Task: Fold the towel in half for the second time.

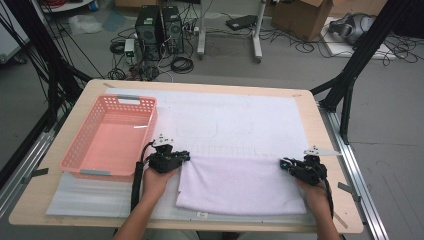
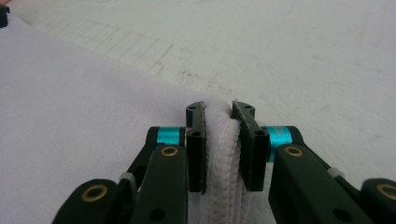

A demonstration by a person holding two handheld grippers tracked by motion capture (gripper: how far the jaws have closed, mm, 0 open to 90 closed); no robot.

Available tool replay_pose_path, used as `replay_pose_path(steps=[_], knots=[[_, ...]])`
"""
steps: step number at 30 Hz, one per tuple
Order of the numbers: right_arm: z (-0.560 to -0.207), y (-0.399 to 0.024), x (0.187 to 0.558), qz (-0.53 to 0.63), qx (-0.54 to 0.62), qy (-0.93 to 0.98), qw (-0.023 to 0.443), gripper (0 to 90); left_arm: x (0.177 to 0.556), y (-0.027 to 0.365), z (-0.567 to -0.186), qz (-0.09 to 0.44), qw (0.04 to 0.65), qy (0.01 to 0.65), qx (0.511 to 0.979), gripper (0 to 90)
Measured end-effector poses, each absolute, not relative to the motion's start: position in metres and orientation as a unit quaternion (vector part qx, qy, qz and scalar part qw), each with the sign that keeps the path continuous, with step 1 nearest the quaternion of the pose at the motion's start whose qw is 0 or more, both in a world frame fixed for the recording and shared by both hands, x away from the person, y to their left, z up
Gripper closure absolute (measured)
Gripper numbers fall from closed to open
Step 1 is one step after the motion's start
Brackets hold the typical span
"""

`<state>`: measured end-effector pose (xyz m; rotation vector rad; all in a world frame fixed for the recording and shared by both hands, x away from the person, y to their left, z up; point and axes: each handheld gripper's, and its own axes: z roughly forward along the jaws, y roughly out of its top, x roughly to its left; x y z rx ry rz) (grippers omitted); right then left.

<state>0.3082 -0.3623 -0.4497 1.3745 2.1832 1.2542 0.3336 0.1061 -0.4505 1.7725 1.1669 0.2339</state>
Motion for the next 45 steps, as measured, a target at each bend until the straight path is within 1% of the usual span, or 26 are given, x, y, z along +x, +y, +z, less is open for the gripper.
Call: replay_pose_path(steps=[3,5,9,15,17,18,22,26,31,32,33,34,36,39,45], knots=[[-0.449,-0.365,0.309,0.436,0.477,0.75,0.144,75.6,0.339,0.106,-0.453,0.09,0.488,0.49,0.717,82.2],[-0.448,-0.365,0.31,0.436,0.476,0.748,0.152,75.5,0.344,0.105,-0.451,0.088,0.48,0.489,0.723,82.3],[-0.445,-0.368,0.314,0.437,0.479,0.743,0.164,75.5,0.355,0.101,-0.437,0.096,0.488,0.492,0.714,82.4],[-0.44,-0.372,0.327,0.44,0.497,0.725,0.181,75.4,0.372,0.093,-0.428,0.111,0.483,0.487,0.719,82.5],[-0.439,-0.371,0.334,0.435,0.497,0.727,0.189,75.4,0.377,0.092,-0.428,0.118,0.485,0.491,0.714,82.5],[-0.438,-0.37,0.337,0.433,0.497,0.727,0.192,75.3,0.38,0.093,-0.429,0.116,0.49,0.499,0.706,82.6],[-0.432,-0.364,0.353,0.427,0.492,0.731,0.206,75.3,0.389,0.096,-0.439,0.115,0.488,0.516,0.695,82.7],[-0.431,-0.357,0.368,0.403,0.497,0.737,0.216,74.9,0.394,0.095,-0.436,0.131,0.486,0.496,0.708,82.6],[-0.432,-0.356,0.377,0.397,0.509,0.733,0.216,74.1,0.4,0.094,-0.433,0.141,0.496,0.488,0.704,82.5],[-0.432,-0.356,0.378,0.395,0.508,0.734,0.217,72.2,0.4,0.094,-0.434,0.136,0.493,0.489,0.707,81.5],[-0.432,-0.355,0.379,0.393,0.509,0.734,0.219,67.4,0.4,0.094,-0.436,0.132,0.488,0.491,0.71,77.7],[-0.432,-0.355,0.378,0.393,0.513,0.731,0.218,60.8,0.399,0.093,-0.436,0.124,0.483,0.49,0.715,69.7],[-0.431,-0.359,0.375,0.395,0.524,0.724,0.214,53.5,0.395,0.093,-0.435,0.115,0.478,0.483,0.724,57.1],[-0.427,-0.366,0.367,0.408,0.528,0.713,0.216,48.3,0.385,0.095,-0.431,0.122,0.489,0.47,0.724,56.0],[-0.425,-0.369,0.344,0.423,0.507,0.722,0.206,47.3,0.362,0.096,-0.434,0.109,0.498,0.449,0.734,56.0]])
